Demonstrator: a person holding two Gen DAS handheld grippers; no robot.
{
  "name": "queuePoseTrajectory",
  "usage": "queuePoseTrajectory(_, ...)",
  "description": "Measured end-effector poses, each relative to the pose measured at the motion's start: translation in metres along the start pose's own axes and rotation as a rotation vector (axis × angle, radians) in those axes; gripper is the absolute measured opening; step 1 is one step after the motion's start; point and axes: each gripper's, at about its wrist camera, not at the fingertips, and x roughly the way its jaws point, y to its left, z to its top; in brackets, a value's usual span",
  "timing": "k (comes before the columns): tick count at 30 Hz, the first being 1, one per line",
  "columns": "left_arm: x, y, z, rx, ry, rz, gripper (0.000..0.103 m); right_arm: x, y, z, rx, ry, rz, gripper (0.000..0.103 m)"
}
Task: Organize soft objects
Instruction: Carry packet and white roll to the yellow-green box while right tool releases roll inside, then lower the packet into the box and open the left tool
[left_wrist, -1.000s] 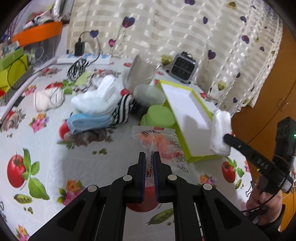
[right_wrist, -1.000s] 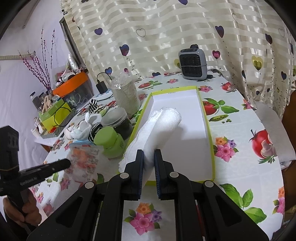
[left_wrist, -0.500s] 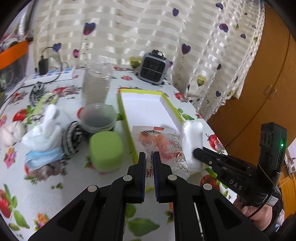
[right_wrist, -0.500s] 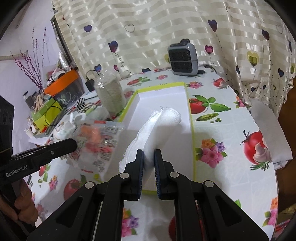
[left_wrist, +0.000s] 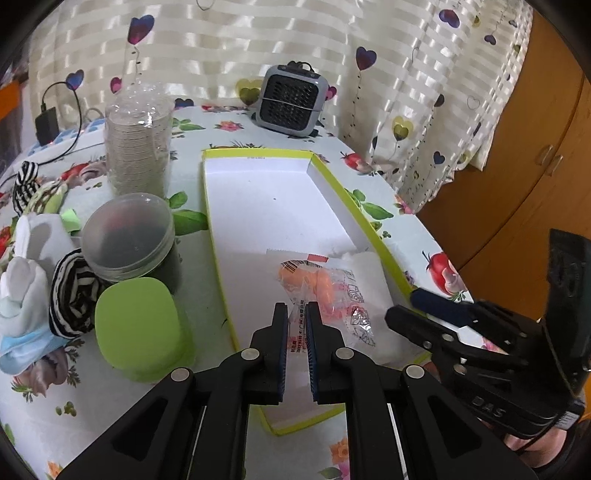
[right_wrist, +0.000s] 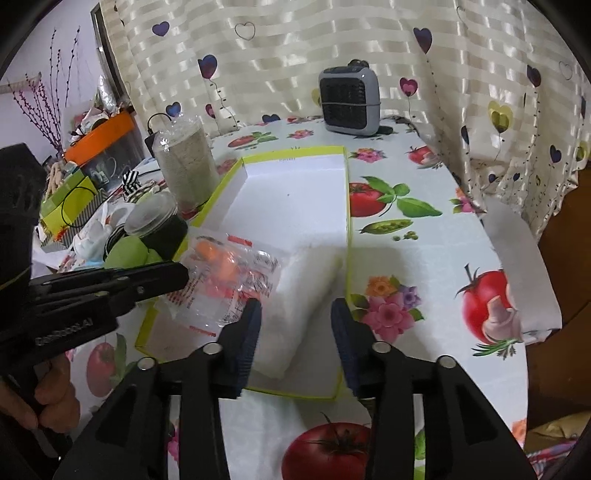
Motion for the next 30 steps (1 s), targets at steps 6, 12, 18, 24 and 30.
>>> queuePoseTrajectory(6, -0.004, -0.001, 0.000, 0.011, -0.012, 0.020, 0.018, -0.014, 0.003, 0.000, -0.008, -0.029, -0.023, 0.042)
queuePoseTrajectory(12, -0.018, -0.002, -0.001, 0.020, -0.041, 0.024, 0.019, -0.022, 0.009, 0.000, -0.007, -0.041, -0.029, 0.042)
queuePoseTrajectory(18, -0.037, 0.001, -0.006, 0.016, -0.074, 0.032, 0.019, -0.034, 0.019, -0.002, -0.018, -0.056, -0.026, 0.042)
queuePoseTrajectory(24, -0.053, 0.007, -0.018, 0.003, -0.089, 0.060, 0.019, -0.040, 0.034, -0.006, -0.033, -0.060, -0.009, 0.042)
queuePoseTrajectory(30, -0.072, 0.014, -0.030, -0.007, -0.109, 0.105, 0.019, -0.045, 0.053, -0.012, -0.057, -0.062, 0.027, 0.042)
